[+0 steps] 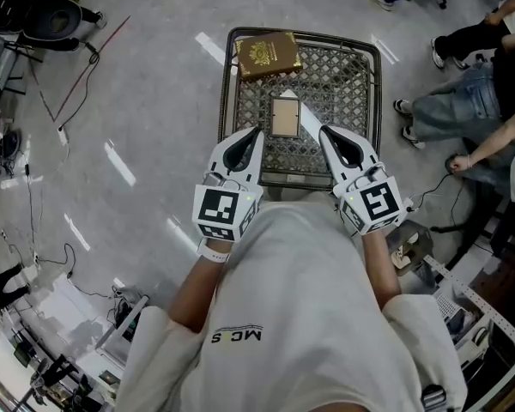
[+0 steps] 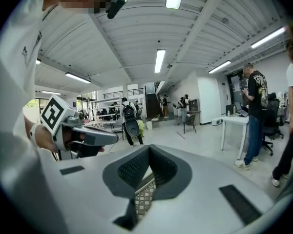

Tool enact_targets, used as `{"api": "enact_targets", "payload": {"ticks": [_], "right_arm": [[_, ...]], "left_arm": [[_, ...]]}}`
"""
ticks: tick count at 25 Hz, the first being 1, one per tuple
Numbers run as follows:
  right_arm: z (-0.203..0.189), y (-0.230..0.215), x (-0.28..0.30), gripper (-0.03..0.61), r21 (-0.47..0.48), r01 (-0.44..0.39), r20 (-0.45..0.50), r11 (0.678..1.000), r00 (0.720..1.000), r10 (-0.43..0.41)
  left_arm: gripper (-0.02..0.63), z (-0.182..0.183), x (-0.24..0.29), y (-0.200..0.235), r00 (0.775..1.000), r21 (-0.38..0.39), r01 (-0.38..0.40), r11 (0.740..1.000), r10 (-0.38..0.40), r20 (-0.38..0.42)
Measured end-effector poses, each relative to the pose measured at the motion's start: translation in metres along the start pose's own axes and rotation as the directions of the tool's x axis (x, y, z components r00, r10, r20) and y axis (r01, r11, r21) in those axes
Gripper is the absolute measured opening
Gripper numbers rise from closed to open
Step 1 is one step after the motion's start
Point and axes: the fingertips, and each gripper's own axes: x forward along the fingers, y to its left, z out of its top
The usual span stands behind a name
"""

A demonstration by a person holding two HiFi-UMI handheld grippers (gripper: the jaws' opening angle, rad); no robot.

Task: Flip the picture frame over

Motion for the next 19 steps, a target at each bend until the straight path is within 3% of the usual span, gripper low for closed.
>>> {"api": "enact_targets", "payload": {"ticks": [19], "right_arm": [[-0.0051,-0.0003,0.0001,0.017,-0.003,0.010,-0.025,1.000,1.000,-0.010]], "left_arm": [[0.023,-0.0052,-0.0085,-0.0064,1.000,-0.012,0.018,1.000,-0.019,-0.023]]}}
